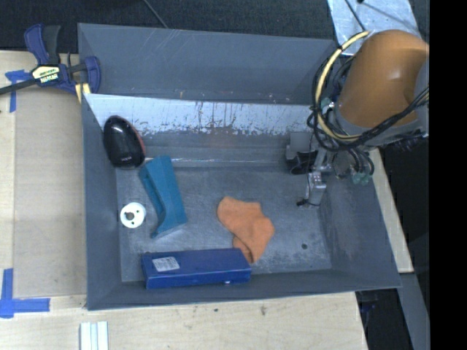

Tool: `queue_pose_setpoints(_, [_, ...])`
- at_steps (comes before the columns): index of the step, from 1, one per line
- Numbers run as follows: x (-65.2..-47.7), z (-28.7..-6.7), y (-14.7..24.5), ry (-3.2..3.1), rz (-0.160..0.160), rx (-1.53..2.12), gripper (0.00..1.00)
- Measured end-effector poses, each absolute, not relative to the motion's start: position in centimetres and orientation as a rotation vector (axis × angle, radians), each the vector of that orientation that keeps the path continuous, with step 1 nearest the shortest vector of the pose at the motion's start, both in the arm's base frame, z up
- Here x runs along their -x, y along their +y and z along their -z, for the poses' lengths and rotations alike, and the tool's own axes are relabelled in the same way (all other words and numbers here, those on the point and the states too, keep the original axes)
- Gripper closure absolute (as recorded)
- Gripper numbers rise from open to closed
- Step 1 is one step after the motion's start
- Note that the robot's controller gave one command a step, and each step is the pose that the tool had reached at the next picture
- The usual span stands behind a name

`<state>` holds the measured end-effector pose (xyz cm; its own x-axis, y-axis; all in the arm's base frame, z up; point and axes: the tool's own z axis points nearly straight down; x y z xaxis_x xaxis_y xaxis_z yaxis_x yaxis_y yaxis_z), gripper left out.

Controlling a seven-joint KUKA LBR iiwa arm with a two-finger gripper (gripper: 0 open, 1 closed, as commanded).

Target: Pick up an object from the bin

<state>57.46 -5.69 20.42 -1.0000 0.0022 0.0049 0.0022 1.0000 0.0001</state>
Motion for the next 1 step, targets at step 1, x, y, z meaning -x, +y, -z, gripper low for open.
queue_pose_setpoints(1, [-57.61, -20.92, -5.68, -3.145, -0.001, 0.002, 0.00])
